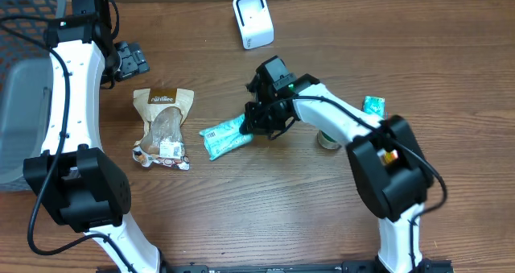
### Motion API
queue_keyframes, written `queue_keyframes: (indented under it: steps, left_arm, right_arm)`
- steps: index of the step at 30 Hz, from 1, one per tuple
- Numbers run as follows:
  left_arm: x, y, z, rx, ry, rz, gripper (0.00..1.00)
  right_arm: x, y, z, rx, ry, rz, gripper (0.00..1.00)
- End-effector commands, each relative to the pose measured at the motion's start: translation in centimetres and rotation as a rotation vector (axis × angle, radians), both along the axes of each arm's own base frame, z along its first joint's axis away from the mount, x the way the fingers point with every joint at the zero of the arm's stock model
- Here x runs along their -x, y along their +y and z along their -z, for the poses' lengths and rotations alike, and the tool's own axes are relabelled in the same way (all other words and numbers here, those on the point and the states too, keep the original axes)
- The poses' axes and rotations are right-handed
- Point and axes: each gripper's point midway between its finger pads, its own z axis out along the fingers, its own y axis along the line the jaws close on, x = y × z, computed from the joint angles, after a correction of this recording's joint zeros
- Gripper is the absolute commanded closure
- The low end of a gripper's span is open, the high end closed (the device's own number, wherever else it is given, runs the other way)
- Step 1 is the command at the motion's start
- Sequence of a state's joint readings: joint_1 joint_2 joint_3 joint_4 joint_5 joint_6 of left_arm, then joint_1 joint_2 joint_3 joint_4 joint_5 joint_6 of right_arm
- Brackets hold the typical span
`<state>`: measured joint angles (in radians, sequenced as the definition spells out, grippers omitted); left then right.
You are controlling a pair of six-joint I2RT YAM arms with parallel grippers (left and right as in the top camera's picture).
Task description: Scan the item barcode
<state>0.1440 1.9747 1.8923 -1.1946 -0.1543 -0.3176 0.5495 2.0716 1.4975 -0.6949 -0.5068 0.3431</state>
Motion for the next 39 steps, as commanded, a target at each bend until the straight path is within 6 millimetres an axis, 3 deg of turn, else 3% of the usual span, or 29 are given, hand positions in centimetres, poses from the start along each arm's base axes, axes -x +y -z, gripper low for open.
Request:
queue_keyframes:
  steps: [1, 4, 7, 12, 20, 39]
  left_arm:
    - [0.0, -0.3, -0.9, -0.004, -0.021, 0.003, 0.00]
    - [0.0, -0.3, -0.9, -0.004, -0.022, 0.003, 0.00]
    - [0.0, -0.3, -0.9, -0.004, -0.022, 0.003, 0.00]
    - [0.0, -0.3, -0.9, -0.004, -0.022, 0.003, 0.00]
    - [0.0, -0.3, -0.9, -0.004, -0.022, 0.003, 0.00]
    - [0.0, -0.3, -0.9, -0.004, -0.022, 0.003, 0.00]
  right_arm:
    - [-2.6, -1.2, -8.7, -0.025, -0.279, -0.008, 0.96]
    - [-2.5, -3.0, -12.5, -0.042, -0.355, -0.009, 0.96]
    - [-0.6, -3.5, -15.6, -0.138, -0.368, -0.089, 0.96]
    - [2.0, -4.1, -18.3, -0.283, -0.324, -0.179, 0.96]
    - [4.7, -5.6, -17.8, -0.318, -0.250, -0.279, 0.96]
    - [4.8, -5.7, -17.8, -0.316, -0.250, -0.286, 0.96]
